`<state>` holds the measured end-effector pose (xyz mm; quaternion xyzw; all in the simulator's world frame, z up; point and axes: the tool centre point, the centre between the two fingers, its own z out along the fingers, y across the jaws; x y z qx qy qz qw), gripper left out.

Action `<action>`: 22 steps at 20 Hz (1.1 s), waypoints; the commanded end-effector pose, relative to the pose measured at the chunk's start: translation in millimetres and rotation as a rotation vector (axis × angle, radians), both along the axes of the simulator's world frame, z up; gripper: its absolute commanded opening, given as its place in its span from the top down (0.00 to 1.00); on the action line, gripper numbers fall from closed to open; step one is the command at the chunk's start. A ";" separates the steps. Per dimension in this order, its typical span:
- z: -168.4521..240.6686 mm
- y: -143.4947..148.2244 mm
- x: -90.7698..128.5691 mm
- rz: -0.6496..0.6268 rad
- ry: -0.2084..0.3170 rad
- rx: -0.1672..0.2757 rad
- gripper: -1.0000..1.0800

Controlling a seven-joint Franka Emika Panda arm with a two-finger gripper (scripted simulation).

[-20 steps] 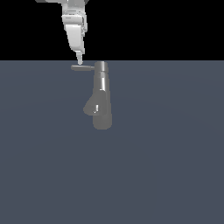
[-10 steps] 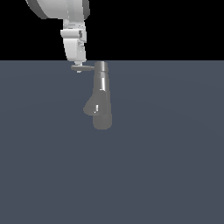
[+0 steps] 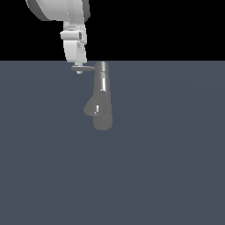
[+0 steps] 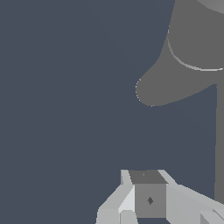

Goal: Turn on the faucet by rotating a designated handle.

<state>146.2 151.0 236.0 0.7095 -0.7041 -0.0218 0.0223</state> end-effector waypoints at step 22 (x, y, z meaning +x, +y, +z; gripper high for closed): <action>25.3 0.6 -50.9 0.000 -0.001 0.000 1.00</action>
